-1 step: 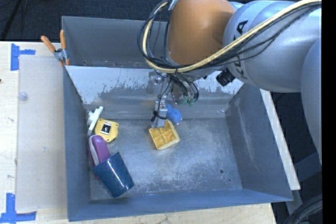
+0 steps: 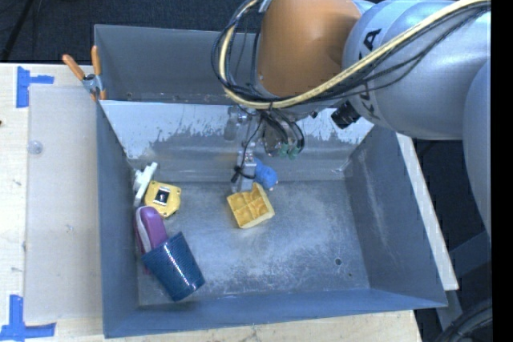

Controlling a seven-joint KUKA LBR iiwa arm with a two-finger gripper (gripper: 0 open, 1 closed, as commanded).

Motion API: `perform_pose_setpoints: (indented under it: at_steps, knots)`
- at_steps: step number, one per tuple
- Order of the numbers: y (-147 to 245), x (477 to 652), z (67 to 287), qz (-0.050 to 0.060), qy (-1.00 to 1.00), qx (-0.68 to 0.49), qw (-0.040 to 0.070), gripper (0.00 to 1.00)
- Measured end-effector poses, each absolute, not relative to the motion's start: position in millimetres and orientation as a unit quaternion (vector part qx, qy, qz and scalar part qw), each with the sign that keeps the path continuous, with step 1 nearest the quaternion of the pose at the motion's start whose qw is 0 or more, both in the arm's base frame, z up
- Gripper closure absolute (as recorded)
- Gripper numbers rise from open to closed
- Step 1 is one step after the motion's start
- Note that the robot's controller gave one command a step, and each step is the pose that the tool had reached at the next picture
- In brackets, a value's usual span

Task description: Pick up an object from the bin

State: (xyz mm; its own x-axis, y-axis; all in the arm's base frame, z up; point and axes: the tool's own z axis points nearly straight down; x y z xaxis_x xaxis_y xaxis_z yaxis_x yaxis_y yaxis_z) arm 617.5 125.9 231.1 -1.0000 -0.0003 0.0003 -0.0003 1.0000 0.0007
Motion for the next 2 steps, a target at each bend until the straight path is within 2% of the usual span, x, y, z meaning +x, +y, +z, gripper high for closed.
perform_pose_setpoints:
  at_steps: [1, 2]
  knots:
    - [88.8, 612.9, 162.0, 0.000, -1.000, 0.025, 0.001, 0.00]
    - [46.1, 617.0, 150.7, -0.001, -0.991, 0.132, 0.002, 0.00]
